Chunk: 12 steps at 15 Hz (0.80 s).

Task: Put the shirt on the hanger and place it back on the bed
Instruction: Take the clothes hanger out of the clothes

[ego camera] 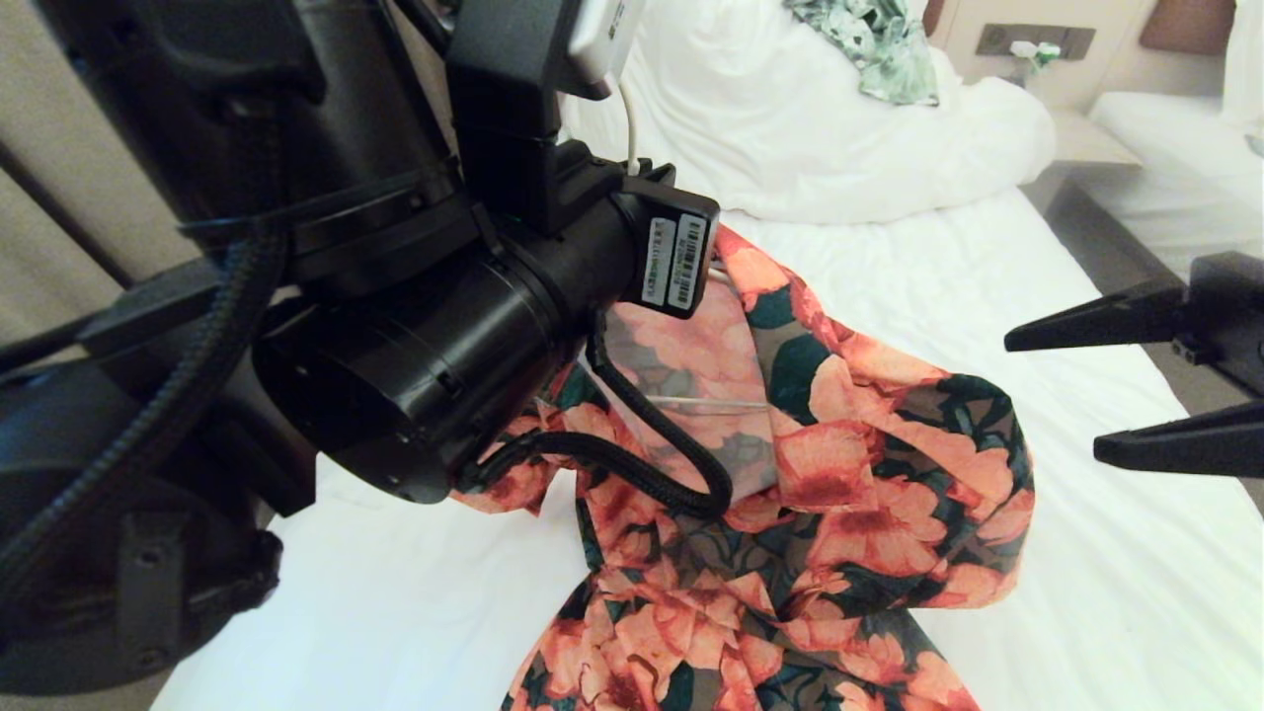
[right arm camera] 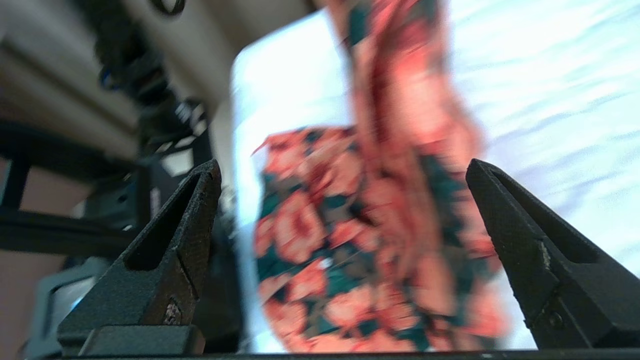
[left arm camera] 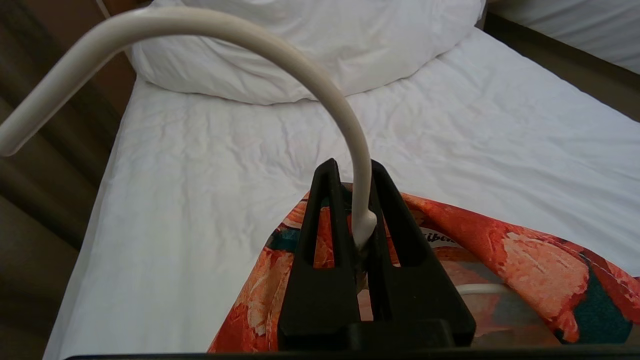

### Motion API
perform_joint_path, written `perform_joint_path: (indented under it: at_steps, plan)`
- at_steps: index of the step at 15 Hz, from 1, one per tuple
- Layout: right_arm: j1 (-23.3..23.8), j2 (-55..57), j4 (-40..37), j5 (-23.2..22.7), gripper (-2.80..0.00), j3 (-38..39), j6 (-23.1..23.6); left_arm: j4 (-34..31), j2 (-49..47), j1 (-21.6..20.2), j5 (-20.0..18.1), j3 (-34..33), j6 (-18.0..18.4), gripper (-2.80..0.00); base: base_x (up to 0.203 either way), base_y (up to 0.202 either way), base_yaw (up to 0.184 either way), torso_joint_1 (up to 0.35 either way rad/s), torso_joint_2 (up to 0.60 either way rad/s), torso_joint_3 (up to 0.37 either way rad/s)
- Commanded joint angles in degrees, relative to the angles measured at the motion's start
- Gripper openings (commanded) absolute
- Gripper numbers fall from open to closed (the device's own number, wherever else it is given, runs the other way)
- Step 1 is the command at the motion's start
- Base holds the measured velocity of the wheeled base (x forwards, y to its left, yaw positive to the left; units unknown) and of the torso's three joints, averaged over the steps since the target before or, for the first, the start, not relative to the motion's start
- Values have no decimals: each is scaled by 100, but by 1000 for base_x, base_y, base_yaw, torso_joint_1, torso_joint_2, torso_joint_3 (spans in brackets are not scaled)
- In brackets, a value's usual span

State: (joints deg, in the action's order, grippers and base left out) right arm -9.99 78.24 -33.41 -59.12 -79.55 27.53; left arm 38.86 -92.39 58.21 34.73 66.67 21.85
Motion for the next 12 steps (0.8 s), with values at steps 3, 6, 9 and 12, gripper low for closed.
perform_joint_path:
  at_steps: [3, 6, 9, 12]
  plan:
    - [829, -202, 367, -542, 0, -95, -13, 25, 20, -11, 25, -5, 13, -280, 0, 0, 0, 0, 0, 0]
    - [839, -180, 607, -521, -280, -190, -428, 32, 20, -4, 25, -14, 13, -280, 0, 0, 0, 0, 0, 0]
    - [850, -178, 985, -413, -280, -157, -503, 25, 63, -11, 25, 4, 13, -280, 0, 0, 0, 0, 0, 0]
    - [867, -204, 985, -355, -280, -148, -511, 34, 55, -11, 25, 4, 4, -280, 0, 0, 0, 0, 0, 0]
